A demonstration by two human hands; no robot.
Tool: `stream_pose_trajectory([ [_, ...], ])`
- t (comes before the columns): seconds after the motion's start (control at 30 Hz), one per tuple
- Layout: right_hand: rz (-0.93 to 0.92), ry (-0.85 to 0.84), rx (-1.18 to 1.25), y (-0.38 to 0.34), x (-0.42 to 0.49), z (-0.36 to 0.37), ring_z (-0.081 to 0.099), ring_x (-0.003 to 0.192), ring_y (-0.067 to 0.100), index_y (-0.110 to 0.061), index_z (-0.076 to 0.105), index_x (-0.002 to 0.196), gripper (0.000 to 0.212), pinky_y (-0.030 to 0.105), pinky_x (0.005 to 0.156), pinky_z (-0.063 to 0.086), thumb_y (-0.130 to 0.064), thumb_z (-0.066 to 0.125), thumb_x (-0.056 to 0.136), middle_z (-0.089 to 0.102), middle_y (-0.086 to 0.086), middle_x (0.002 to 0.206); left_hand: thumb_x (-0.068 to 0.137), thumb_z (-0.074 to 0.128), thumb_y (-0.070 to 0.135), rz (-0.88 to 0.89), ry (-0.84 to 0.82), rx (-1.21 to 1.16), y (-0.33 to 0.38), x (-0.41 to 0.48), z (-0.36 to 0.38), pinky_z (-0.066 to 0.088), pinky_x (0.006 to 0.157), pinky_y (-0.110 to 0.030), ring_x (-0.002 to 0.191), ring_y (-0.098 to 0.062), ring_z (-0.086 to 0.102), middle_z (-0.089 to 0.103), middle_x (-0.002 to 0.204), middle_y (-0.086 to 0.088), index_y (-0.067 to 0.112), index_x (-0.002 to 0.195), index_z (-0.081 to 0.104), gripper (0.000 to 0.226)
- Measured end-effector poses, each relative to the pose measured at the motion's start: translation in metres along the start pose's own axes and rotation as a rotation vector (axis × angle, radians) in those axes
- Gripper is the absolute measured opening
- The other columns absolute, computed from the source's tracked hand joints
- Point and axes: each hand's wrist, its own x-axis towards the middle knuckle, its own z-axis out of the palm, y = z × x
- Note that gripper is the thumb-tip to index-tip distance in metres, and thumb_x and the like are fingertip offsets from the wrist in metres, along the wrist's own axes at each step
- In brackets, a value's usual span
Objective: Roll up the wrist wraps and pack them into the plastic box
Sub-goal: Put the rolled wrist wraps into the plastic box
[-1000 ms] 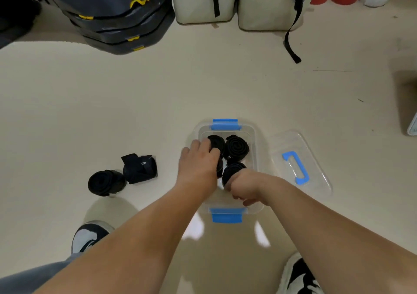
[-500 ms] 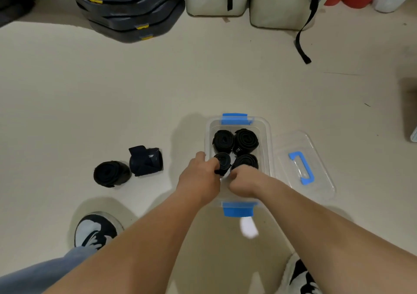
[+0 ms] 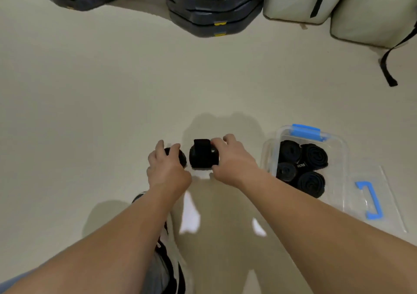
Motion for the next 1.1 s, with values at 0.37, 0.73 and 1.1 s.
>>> stream_pose_trajectory([
  [0.37, -0.084, -0.085, -0.268, -0.001, 0.060, 0.053, 0.030, 0.149, 0.023, -0.020, 0.022, 0.160, 0.083, 0.041, 0.095, 0.052, -0.038, 0.070, 0.094, 0.032, -0.004, 0.159, 0.093, 0.063, 0.013, 0.008, -0.088, -0.214, -0.027, 0.024, 0.018, 0.045, 0.086, -0.032, 0.108, -0.024, 0.060, 0.044, 0.149, 0.002, 0.030, 0.150, 0.043, 0.062],
  [0.73, 0.122, -0.115, 0.059, 0.002, 0.049, 0.044, 0.055, 0.112, 0.030, -0.024, 0.050, 0.131, 0.062, 0.042, 0.093, 0.054, -0.051, 0.072, 0.080, 0.042, 0.004, 0.123, 0.090, 0.066, 0.018, -0.067, -0.107, -0.228, -0.019, 0.026, 0.024, 0.046, 0.082, -0.034, 0.103, -0.025, 0.061, 0.057, 0.129, -0.001, 0.029, 0.141, 0.044, 0.057],
  [1.1, 0.071, 0.072, 0.534, 0.029, -0.015, -0.053, 0.069, 0.090, 0.018, -0.031, 0.062, 0.119, 0.040, 0.024, 0.071, 0.056, -0.049, 0.071, 0.085, 0.050, 0.003, 0.120, 0.087, 0.072, 0.034, 0.017, -0.036, -0.445, 0.063, -0.004, -0.019, 0.052, 0.079, -0.034, 0.092, -0.017, 0.066, 0.063, 0.097, 0.014, 0.025, 0.119, 0.049, 0.040],
])
